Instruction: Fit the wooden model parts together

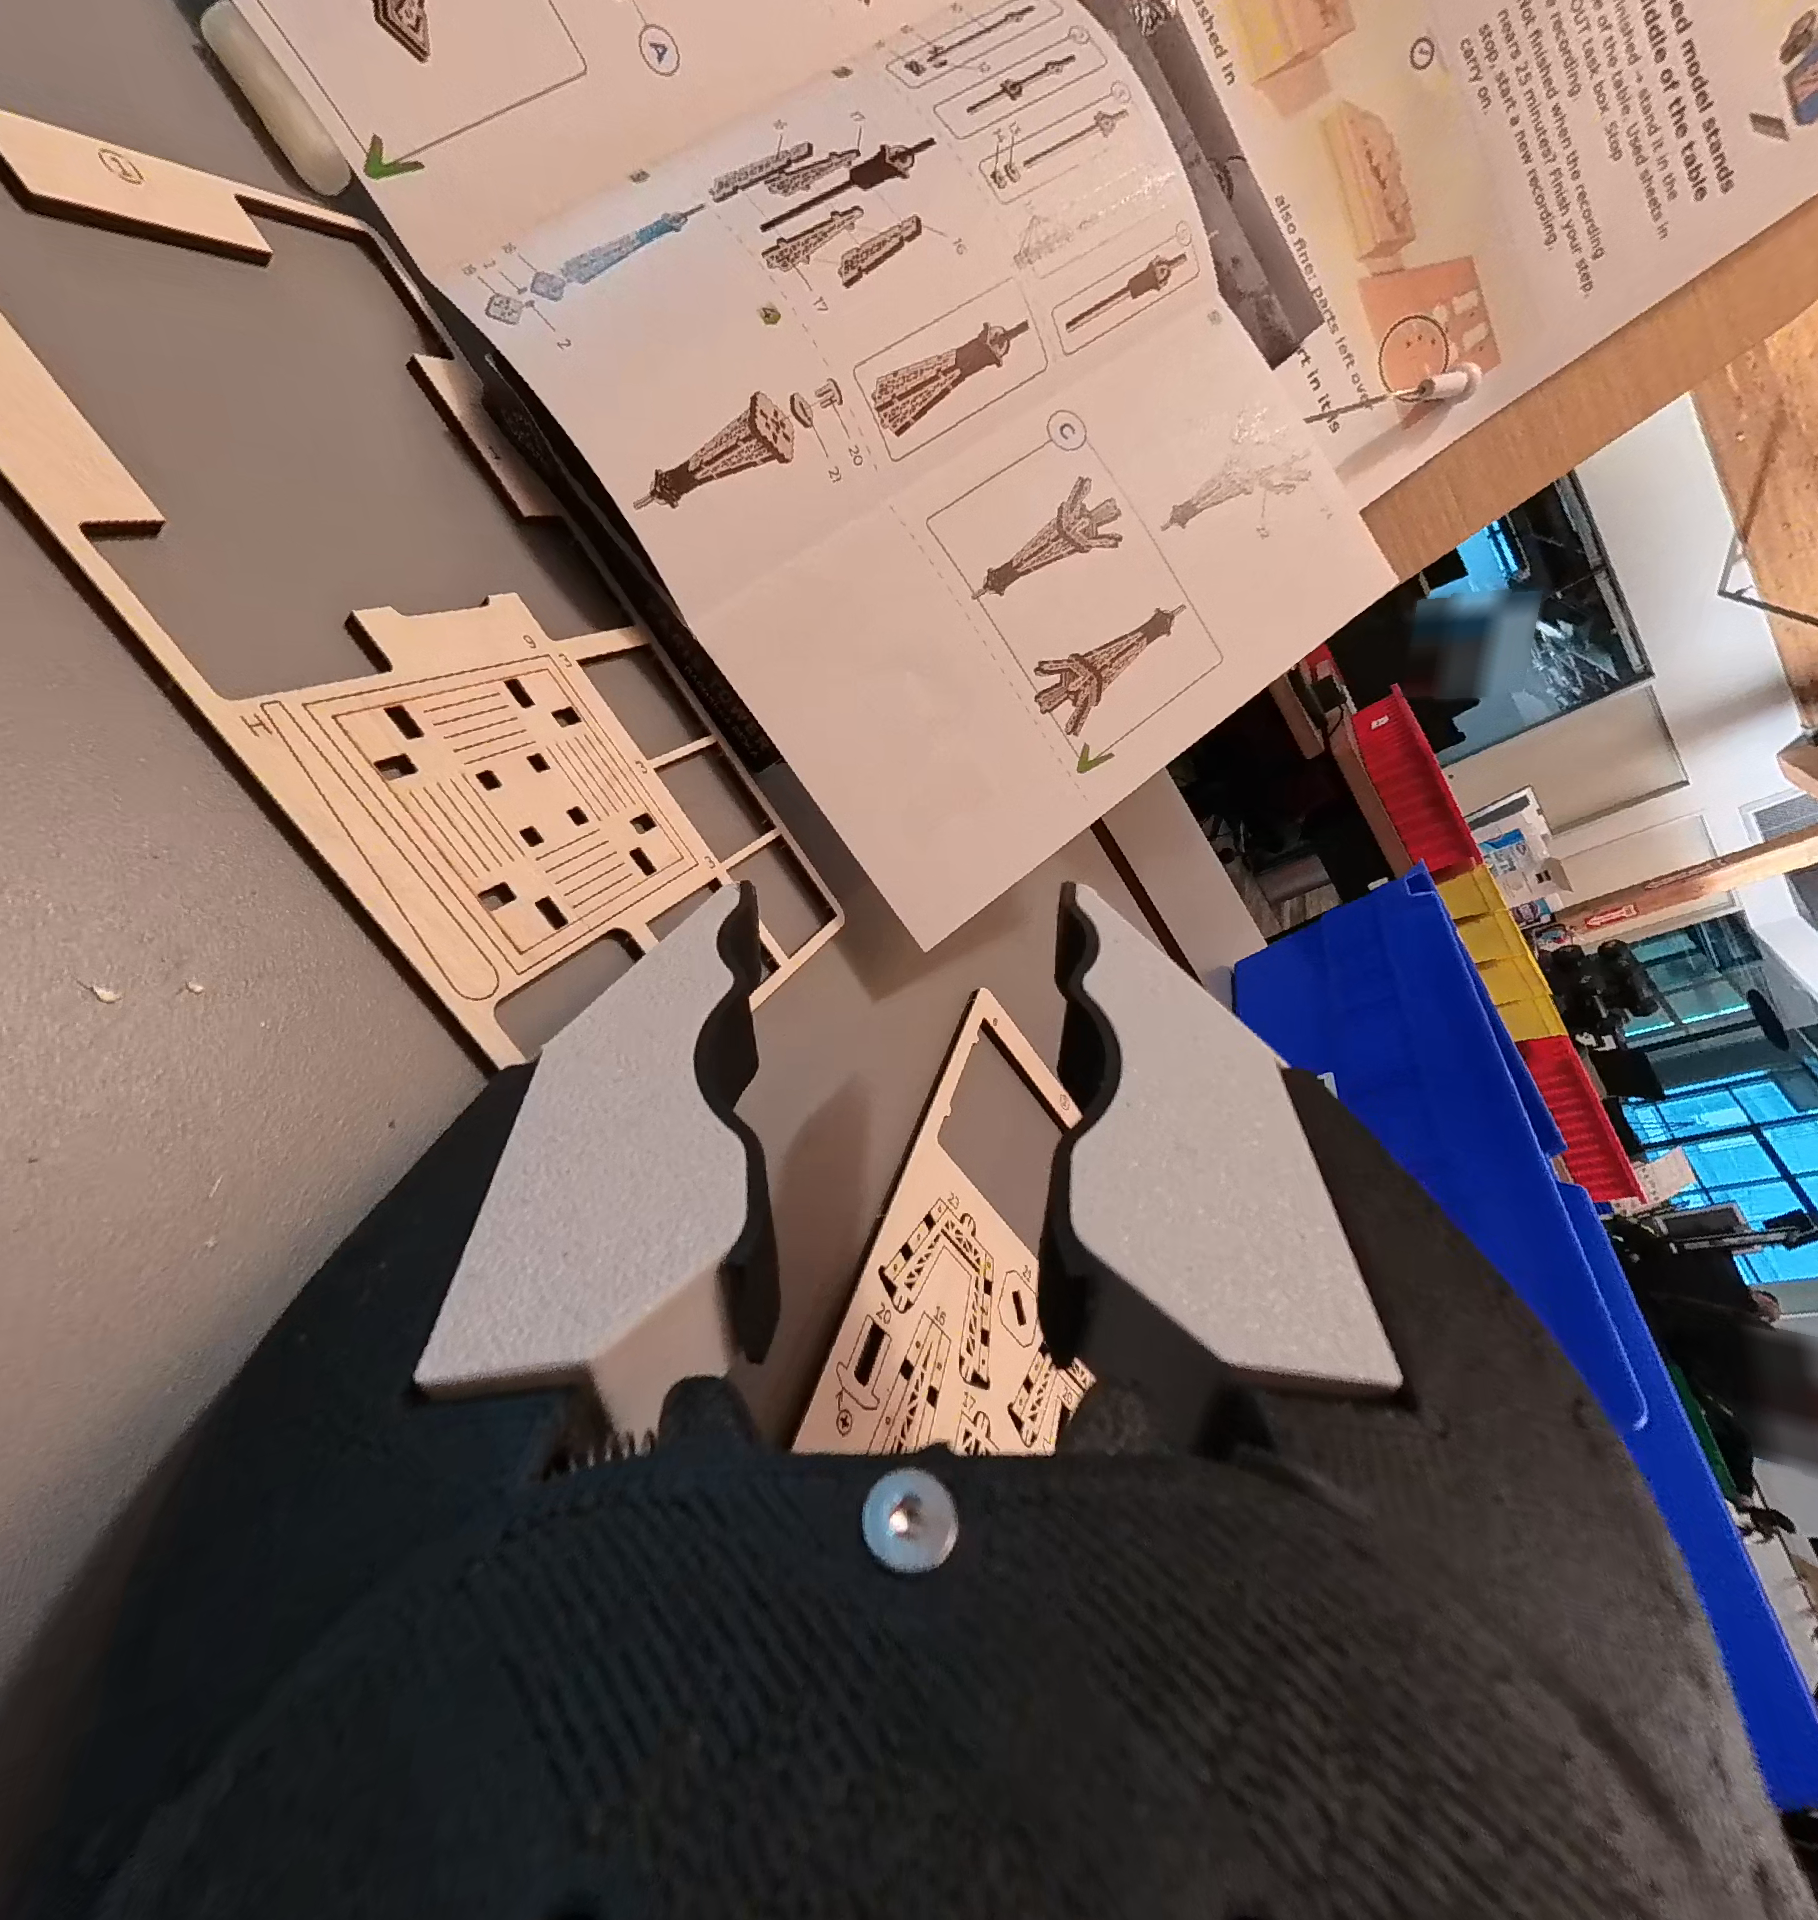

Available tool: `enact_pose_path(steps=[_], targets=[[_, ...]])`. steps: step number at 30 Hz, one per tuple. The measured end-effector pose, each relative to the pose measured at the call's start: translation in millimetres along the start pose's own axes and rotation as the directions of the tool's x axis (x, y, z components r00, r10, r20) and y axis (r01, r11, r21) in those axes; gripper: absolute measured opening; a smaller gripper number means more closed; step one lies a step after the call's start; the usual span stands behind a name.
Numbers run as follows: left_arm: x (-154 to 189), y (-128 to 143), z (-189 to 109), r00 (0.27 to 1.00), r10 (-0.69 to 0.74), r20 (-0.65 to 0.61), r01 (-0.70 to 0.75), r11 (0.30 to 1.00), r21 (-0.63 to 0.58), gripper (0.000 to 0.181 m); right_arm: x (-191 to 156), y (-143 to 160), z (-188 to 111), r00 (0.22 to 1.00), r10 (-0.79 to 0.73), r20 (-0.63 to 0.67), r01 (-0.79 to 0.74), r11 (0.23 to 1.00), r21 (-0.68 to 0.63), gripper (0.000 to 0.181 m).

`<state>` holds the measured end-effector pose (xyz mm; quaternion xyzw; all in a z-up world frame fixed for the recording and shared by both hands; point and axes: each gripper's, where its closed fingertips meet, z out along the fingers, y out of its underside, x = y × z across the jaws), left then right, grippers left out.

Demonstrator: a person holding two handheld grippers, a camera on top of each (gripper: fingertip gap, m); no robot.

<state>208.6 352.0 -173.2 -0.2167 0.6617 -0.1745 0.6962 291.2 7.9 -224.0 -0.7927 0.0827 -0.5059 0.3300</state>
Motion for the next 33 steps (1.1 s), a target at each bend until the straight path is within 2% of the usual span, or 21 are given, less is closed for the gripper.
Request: enact_pose_path(steps=[5, 8, 10, 13, 14, 17, 19, 21, 23, 28, 30, 33], targets=[[10.2, -29.6, -12.9, 0.973, -0.101, -0.205, 0.110, 0.993, 0.032, 0.039, -0.3, -7.1, -2.0, 1.000, -0.001, 0.009, 0.001, 1.000, 0.025, 0.058], [39.3, -41.2, -32.1, 0.848, -0.212, -0.485, 0.206, 0.976, -0.067, 0.039, 5.9, -12.6, -5.7, 1.000, -0.022, -0.018, 0.023, 0.999, 0.038, 0.058], [63.3, -40.1, -52.3, 0.718, -0.271, -0.642, 0.204, 0.963, -0.178, 0.043, 11.0, -17.1, -10.4, 0.998, -0.047, -0.043, 0.049, 0.998, 0.048, 0.058], [82.7, -34.3, -74.3, 0.635, -0.256, -0.729, 0.103, 0.963, -0.248, 0.048, 12.8, -24.8, -16.3, 0.997, -0.048, -0.054, 0.053, 0.996, 0.079, 0.057], [89.2, -33.1, -80.7, 0.604, -0.241, -0.759, 0.062, 0.965, -0.257, 0.055, 12.4, -26.7, -16.9, 0.997, -0.049, -0.053, 0.053, 0.995, 0.087, 0.057], [99.3, -39.6, -84.7, 0.546, -0.244, -0.802, 0.029, 0.962, -0.273, 0.059, 6.7, -30.2, -16.1, 0.997, -0.072, -0.039, 0.075, 0.992, 0.099, 0.057], [102.0, -48.6, -84.7, 0.502, -0.174, -0.847, 0.007, 0.980, -0.198, 0.059, -0.7, -31.8, -15.2, 0.995, -0.099, -0.015, 0.100, 0.990, 0.103, 0.057], [97.4, -51.3, -78.7, 0.503, -0.032, -0.864, -0.076, 0.994, -0.081, 0.054, -4.8, -33.0, -15.3, 0.993, -0.114, -0.003, 0.114, 0.988, 0.108, 0.057], [97.1, -54.1, -79.8, 0.444, 0.095, -0.891, -0.158, 0.987, 0.026, 0.053, -6.9, -33.7, -15.9, 0.994, -0.107, 0.010, 0.106, 0.988, 0.111, 0.057], [99.3, -52.3, -76.1, 0.304, 0.365, -0.880, -0.360, 0.899, 0.248, 0.052, -9.9, -33.0, -14.7, 0.995, -0.094, 0.030, 0.090, 0.989, 0.114, 0.057], [104.7, -47.3, -77.3, 0.238, 0.404, -0.883, -0.405, 0.868, 0.288, 0.051, -11.8, -31.4, -13.2, 0.995, -0.093, 0.039, 0.089, 0.990, 0.110, 0.057], [113.1, -39.9, -80.6, 0.160, 0.392, -0.906, -0.419, 0.858, 0.298, 0.047, -13.3, -29.9, -12.0, 0.995, -0.081, 0.050, 0.075, 0.991, 0.107, 0.057]])
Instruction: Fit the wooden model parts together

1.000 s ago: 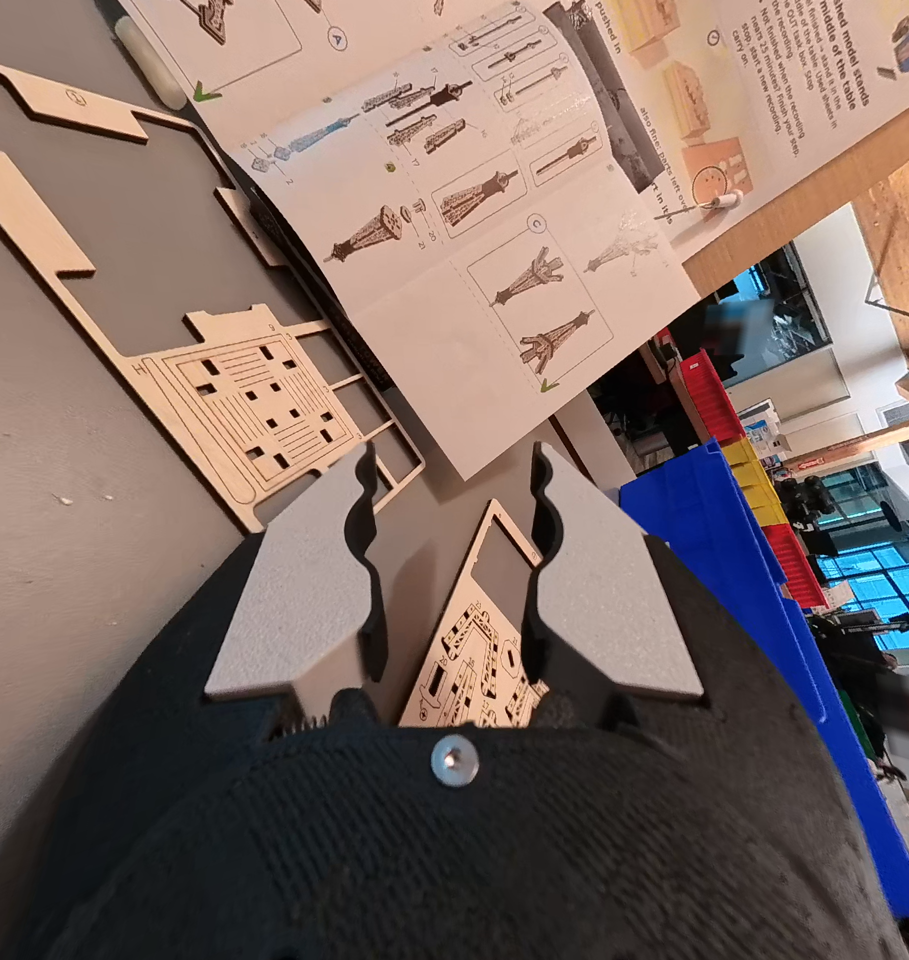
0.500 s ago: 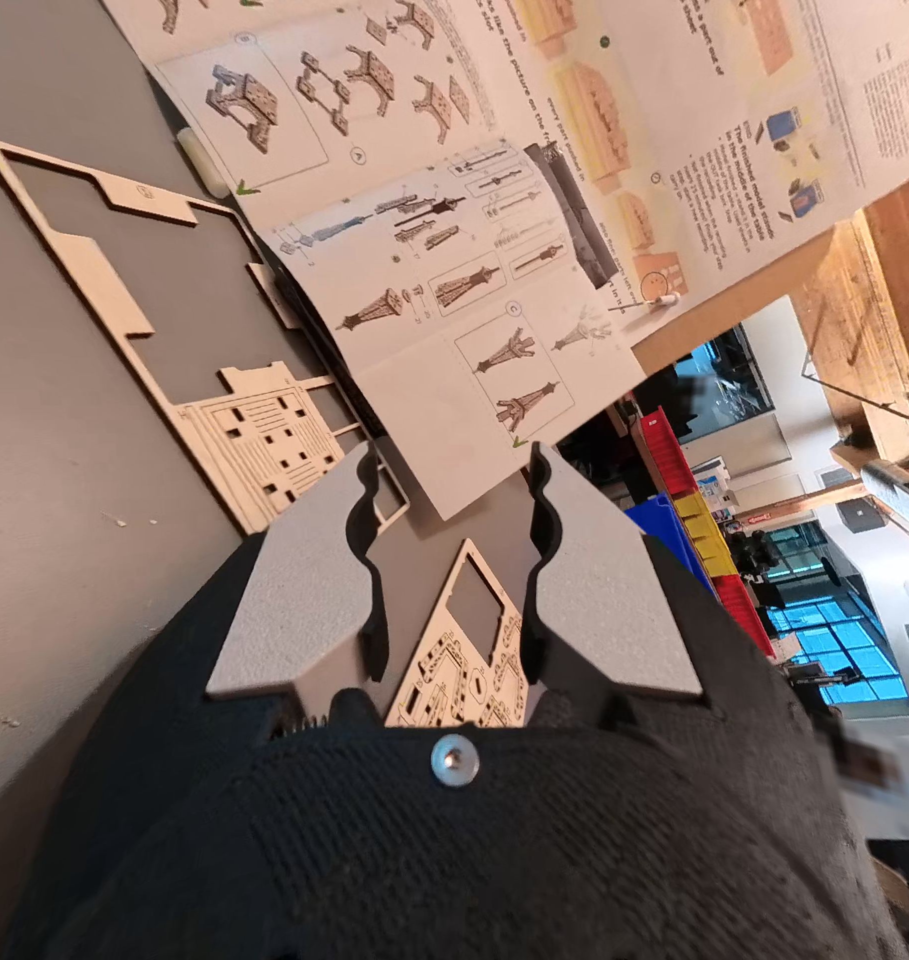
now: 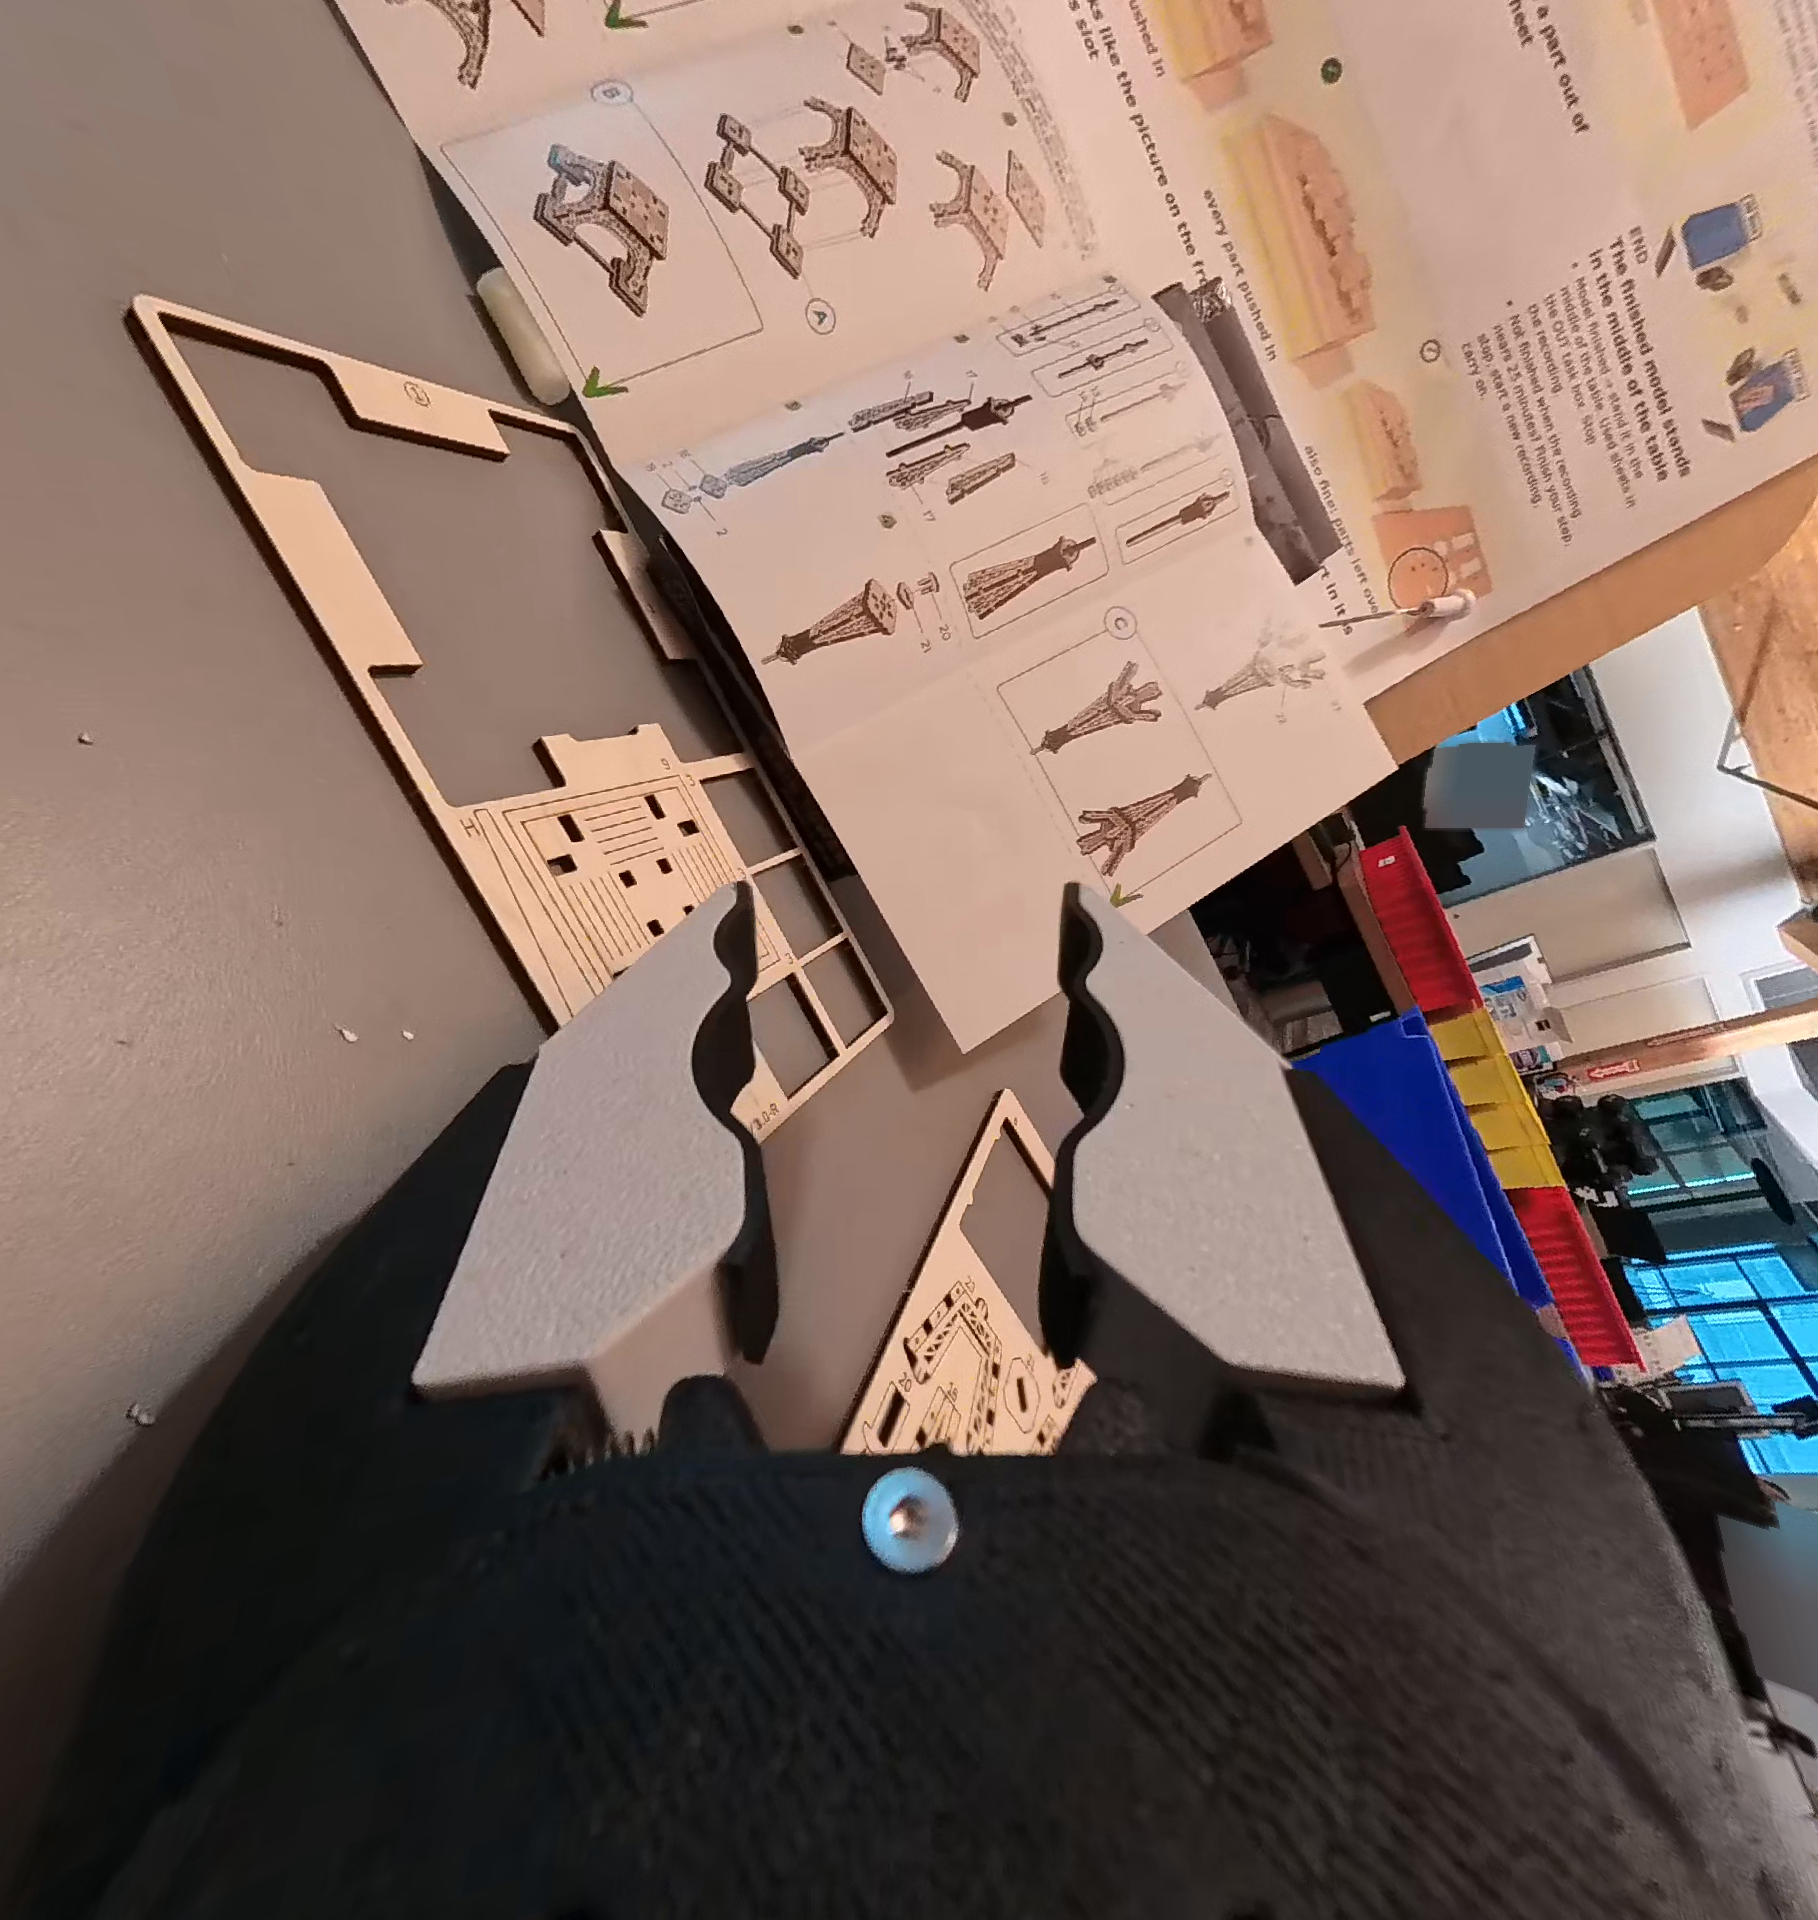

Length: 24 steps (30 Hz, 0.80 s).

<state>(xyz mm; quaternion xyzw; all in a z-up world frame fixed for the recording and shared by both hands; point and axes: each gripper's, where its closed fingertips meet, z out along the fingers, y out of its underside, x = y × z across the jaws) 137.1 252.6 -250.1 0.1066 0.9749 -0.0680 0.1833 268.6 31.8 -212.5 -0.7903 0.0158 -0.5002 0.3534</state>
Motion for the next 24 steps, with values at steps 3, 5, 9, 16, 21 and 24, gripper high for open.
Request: enact_pose_path(steps=[3, 5, 9, 16, 21, 24], targets=[[2.8, 1.5, 5.4, 0.999, 0.012, -0.033, -0.012, 1.000, -0.007, 0.031, 0.7, 0.9, -0.2, 1.000, 0.010, 0.000, -0.010, 1.000, -0.001, 0.057], [3.8, 0.8, 6.1, 0.999, 0.015, -0.045, -0.015, 1.000, -0.001, 0.030, 1.1, 1.5, -0.3, 1.000, 0.017, 0.001, -0.017, 1.000, 0.000, 0.057], [2.6, 4.1, 5.3, 0.999, 0.002, -0.032, -0.002, 1.000, -0.016, 0.030, 0.4, 4.8, 0.4, 1.000, 0.018, 0.011, -0.018, 1.000, -0.008, 0.057], [-6.6, -15.1, -19.3, 0.978, -0.209, 0.000, 0.207, 0.970, 0.130, 0.030, 0.0, -10.8, -14.2, 0.995, -0.013, 0.096, 0.002, 0.994, 0.108, 0.055], [-8.5, -51.2, -38.6, 0.876, -0.471, -0.106, 0.483, 0.847, 0.221, 0.030, -59.5, -47.2, -44.7, 0.869, 0.015, 0.494, -0.156, 0.956, 0.246, 0.050], [-2.0, -73.2, -40.8, 0.781, -0.581, -0.231, 0.623, 0.755, 0.206, 0.030, -87.2, -71.1, -59.2, 0.794, -0.009, 0.608, -0.210, 0.935, 0.287, 0.045]])
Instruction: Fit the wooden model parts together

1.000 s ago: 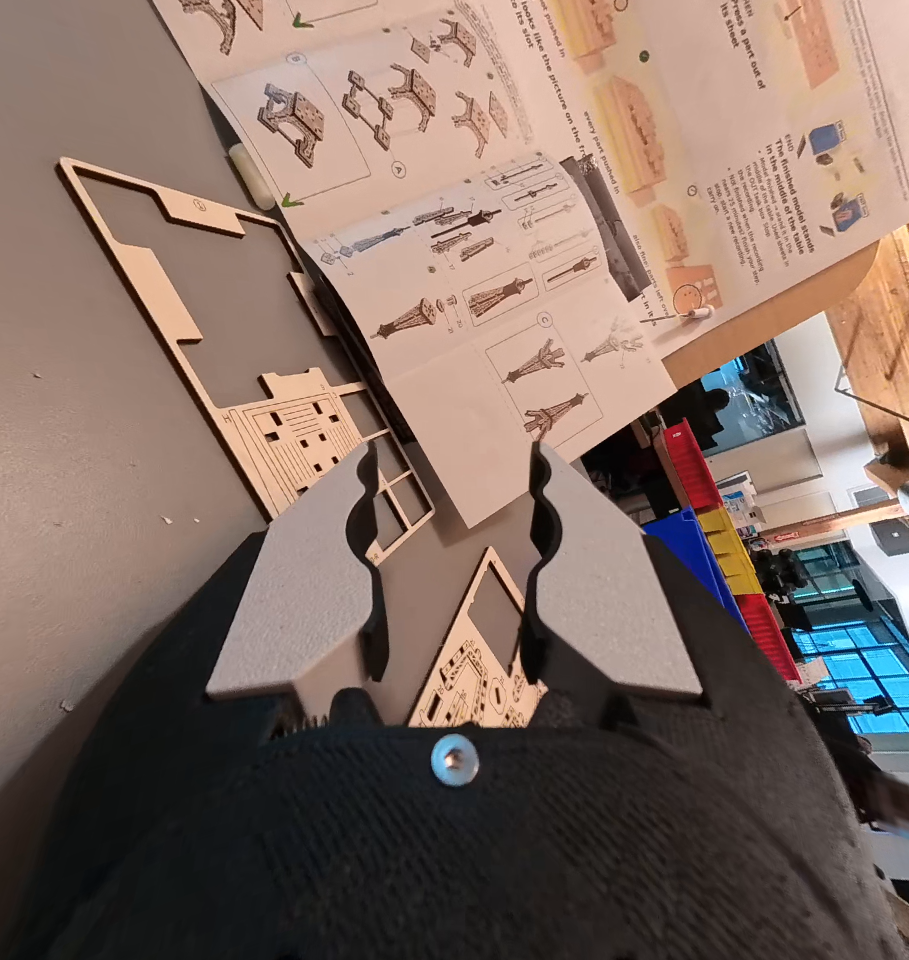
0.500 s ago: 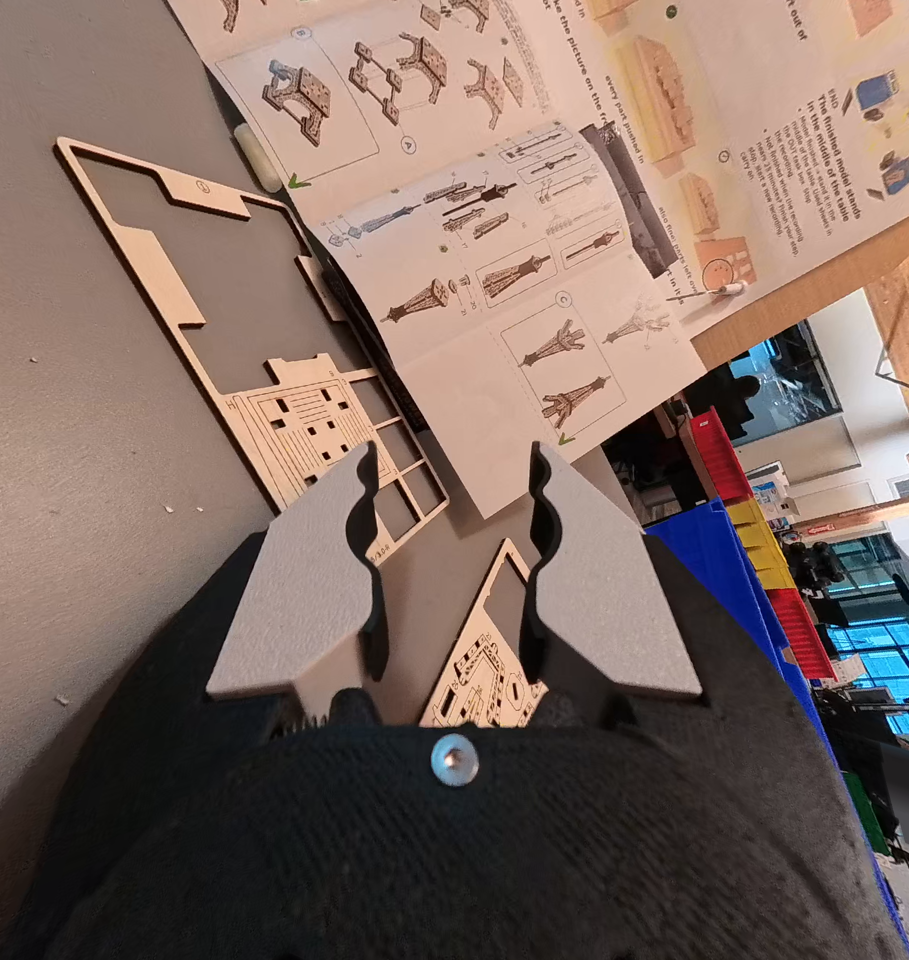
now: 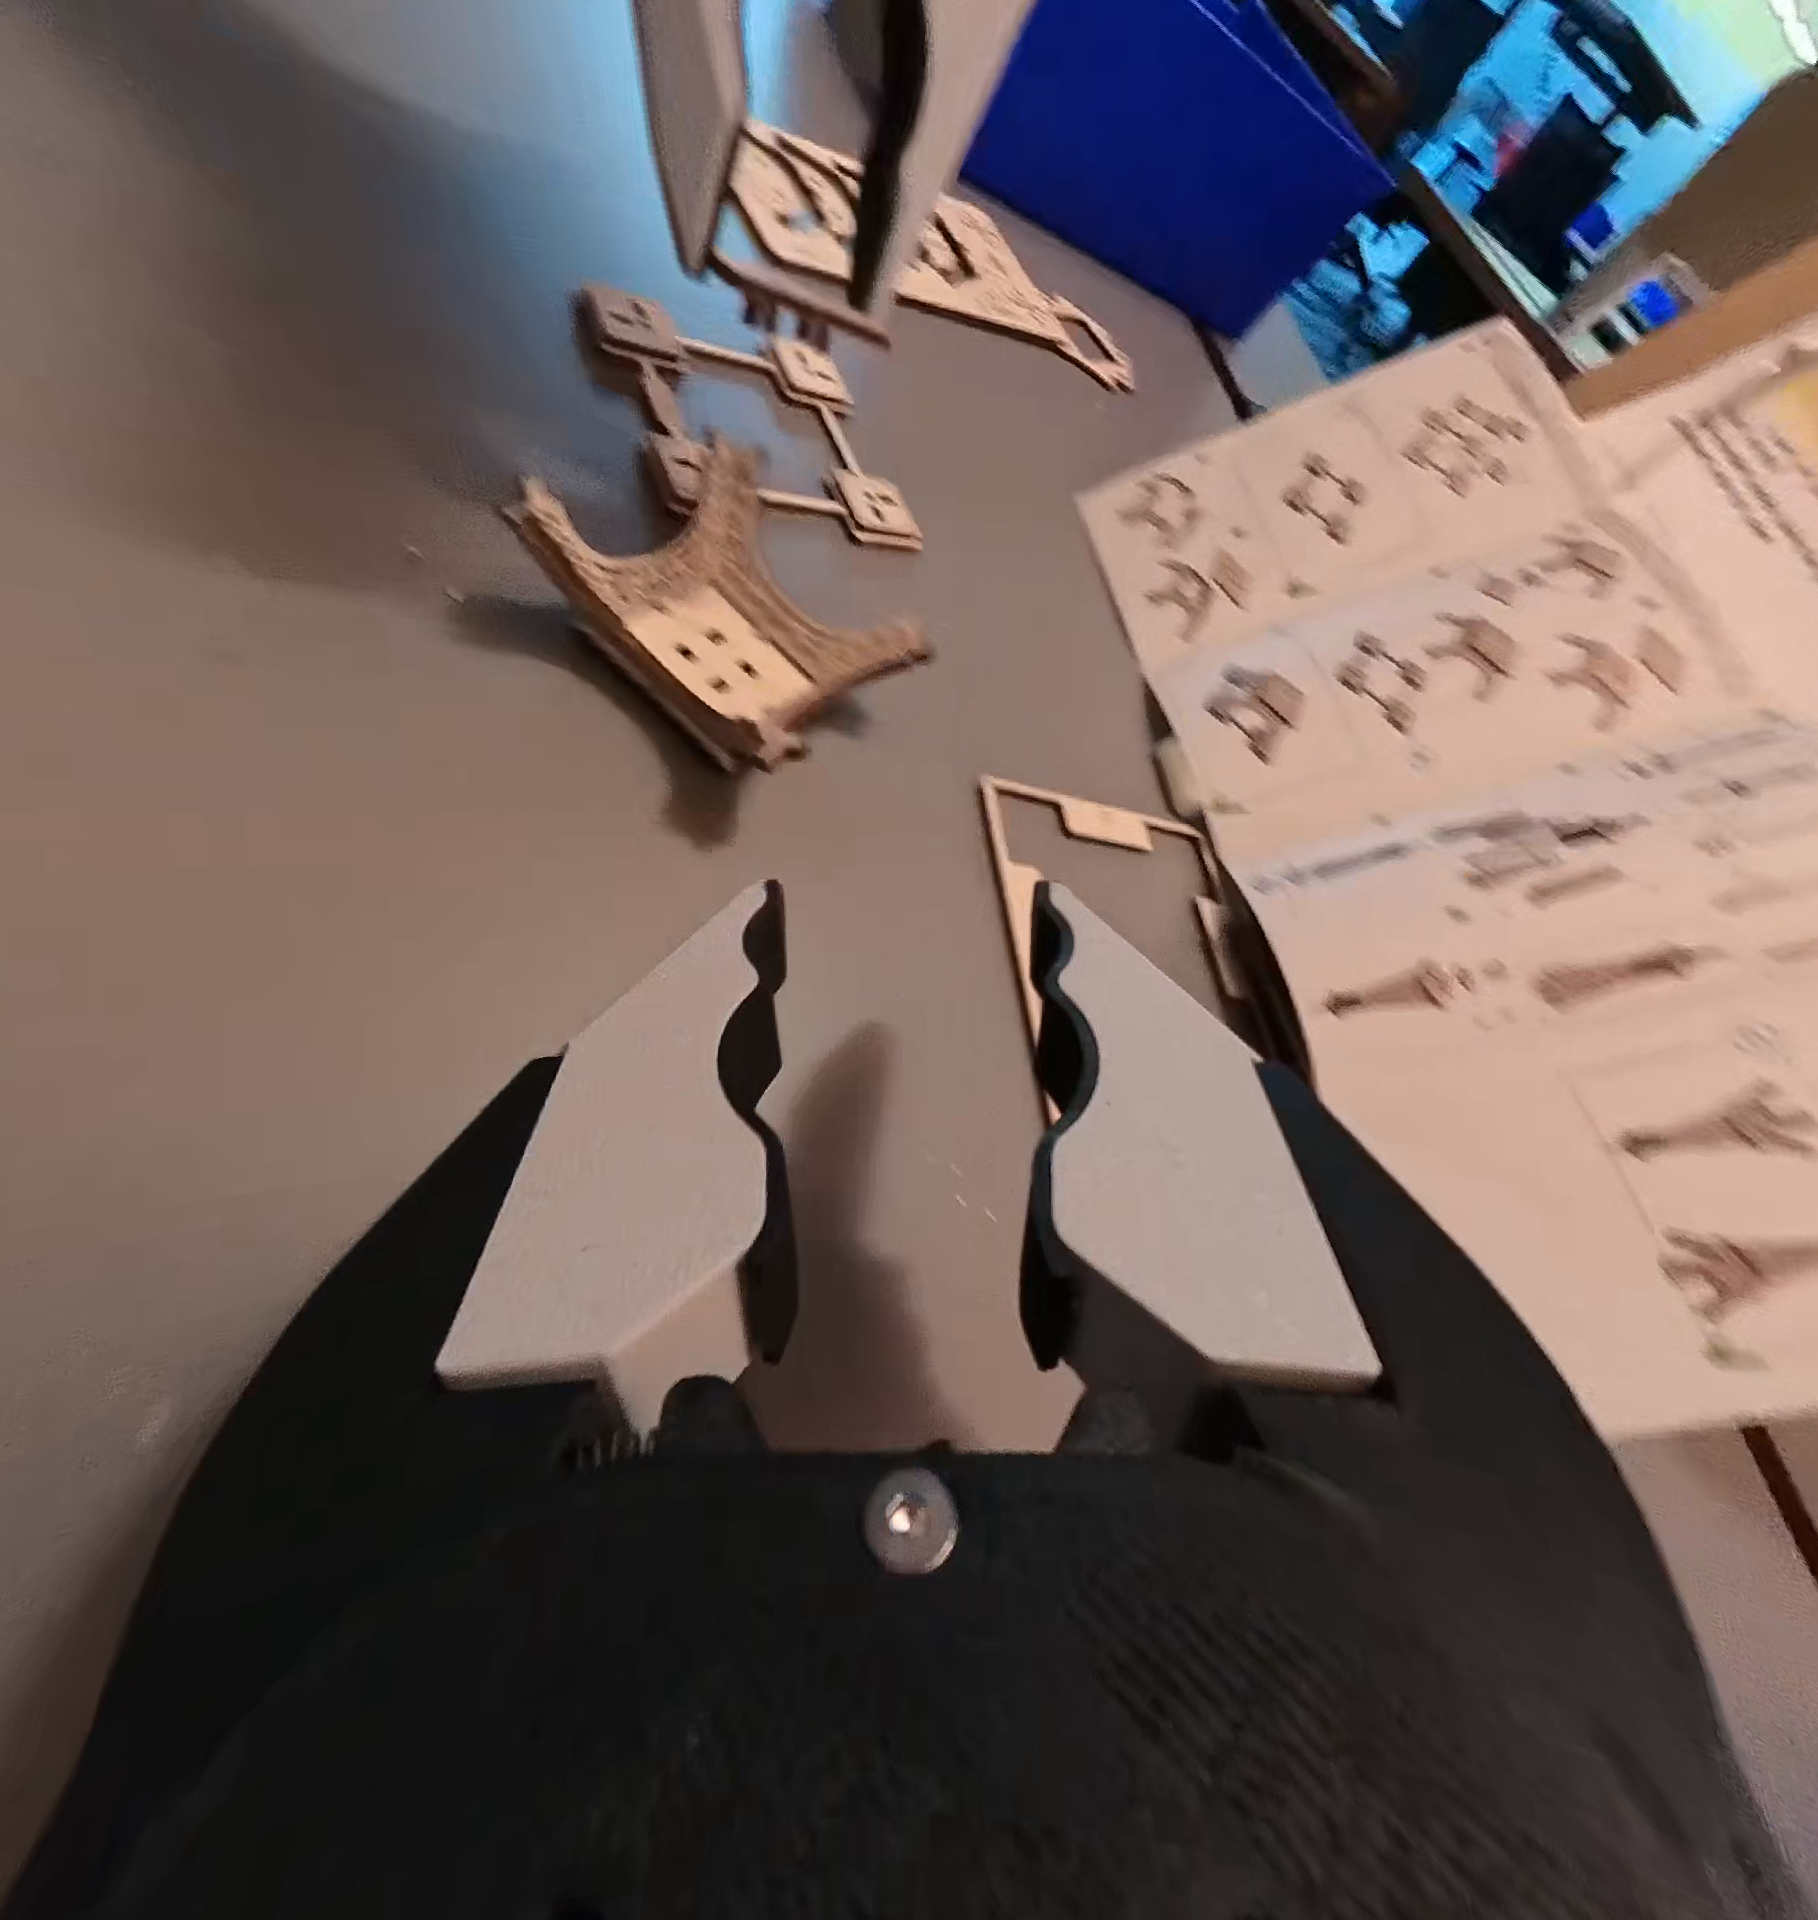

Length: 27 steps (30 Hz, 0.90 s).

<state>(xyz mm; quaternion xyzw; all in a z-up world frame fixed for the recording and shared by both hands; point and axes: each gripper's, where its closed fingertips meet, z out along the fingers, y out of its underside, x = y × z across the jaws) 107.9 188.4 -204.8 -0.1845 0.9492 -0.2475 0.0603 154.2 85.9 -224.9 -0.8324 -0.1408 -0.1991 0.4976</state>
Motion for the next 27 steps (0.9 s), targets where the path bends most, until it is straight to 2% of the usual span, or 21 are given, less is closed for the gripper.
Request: enact_pose_path(steps=[3, 11, 20, 23, 27], targets=[[5.1, -6.0, 8.2, 0.994, -0.105, -0.039, 0.104, 0.994, -0.012, 0.030, -14.0, -10.0, 9.8, 0.999, 0.014, 0.045, -0.014, 1.000, 0.011, 0.040], [3.4, -4.6, 33.2, 0.960, -0.266, -0.088, 0.255, 0.959, -0.120, 0.030, -21.6, -6.9, 21.3, 0.999, -0.026, 0.037, 0.028, 0.998, -0.056, 0.036], [-3.8, -1.4, 34.1, 0.943, -0.318, -0.096, 0.305, 0.943, -0.132, 0.030, -28.9, -12.0, 29.0, 0.982, -0.189, 0.004, 0.188, 0.981, -0.055, 0.029], [-5.9, 1.9, 33.7, 0.941, -0.328, -0.086, 0.317, 0.940, -0.122, 0.030, -31.8, -13.9, 31.9, 0.980, -0.200, 0.007, 0.200, 0.977, -0.076, 0.030], [-9.5, 6.3, 32.3, 0.946, -0.319, -0.055, 0.310, 0.942, -0.126, 0.030, -43.0, -23.7, 35.6, 0.977, -0.213, 0.027, 0.214, 0.976, -0.039, 0.028]])
